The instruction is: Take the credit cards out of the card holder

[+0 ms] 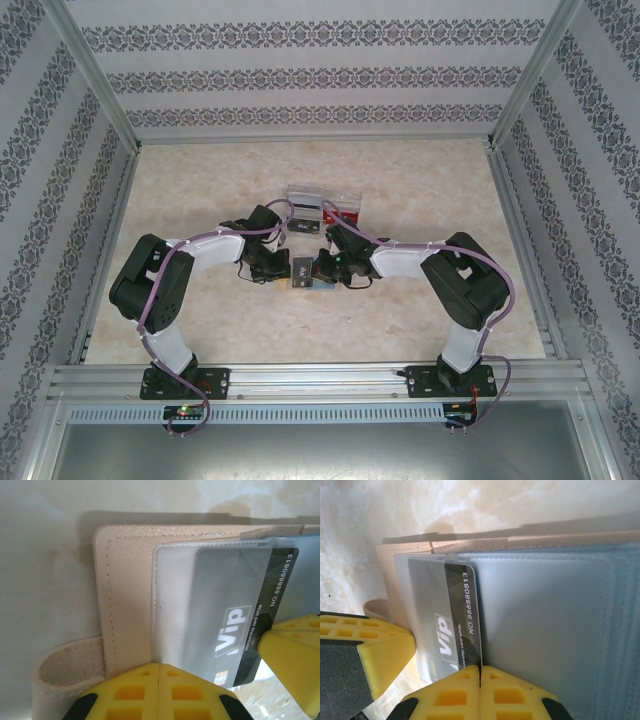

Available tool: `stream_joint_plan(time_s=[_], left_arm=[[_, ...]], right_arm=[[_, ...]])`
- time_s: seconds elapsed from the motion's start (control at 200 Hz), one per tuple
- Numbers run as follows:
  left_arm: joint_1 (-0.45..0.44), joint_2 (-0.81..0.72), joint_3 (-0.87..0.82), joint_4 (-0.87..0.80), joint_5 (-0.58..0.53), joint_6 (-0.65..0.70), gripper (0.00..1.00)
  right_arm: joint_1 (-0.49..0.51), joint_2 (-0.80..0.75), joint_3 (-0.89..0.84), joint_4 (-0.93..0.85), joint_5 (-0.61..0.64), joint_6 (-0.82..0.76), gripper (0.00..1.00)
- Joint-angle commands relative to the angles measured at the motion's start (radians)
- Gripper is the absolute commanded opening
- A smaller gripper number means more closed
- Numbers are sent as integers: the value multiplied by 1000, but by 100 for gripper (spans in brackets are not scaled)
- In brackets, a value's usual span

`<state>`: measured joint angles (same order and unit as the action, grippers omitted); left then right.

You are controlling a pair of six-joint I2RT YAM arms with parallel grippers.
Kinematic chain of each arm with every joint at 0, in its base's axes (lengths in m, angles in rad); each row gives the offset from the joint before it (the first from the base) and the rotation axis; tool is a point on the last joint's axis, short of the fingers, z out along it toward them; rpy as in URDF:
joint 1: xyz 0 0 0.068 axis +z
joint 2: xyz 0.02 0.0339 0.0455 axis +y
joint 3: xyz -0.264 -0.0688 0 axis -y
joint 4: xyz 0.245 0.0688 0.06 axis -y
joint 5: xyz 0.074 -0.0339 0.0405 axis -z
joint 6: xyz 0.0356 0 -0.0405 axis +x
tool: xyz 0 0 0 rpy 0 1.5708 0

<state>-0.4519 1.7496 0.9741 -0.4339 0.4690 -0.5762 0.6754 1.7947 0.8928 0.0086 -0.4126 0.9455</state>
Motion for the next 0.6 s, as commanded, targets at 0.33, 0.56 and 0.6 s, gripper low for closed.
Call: stream_joint_plan(time_s=[0.33, 0.56, 0.6], left_arm=[[-12, 13, 15, -54, -28, 24, 2], [-10, -16, 38, -69, -23, 22, 2], [-10, -28, 44, -73, -25, 20, 3]], right_arm=[[-100, -212, -133, -57, 36, -119, 0], [-131, -345, -85, -220, 54, -281, 0], [-134, -364, -56, -269, 69, -323, 0]])
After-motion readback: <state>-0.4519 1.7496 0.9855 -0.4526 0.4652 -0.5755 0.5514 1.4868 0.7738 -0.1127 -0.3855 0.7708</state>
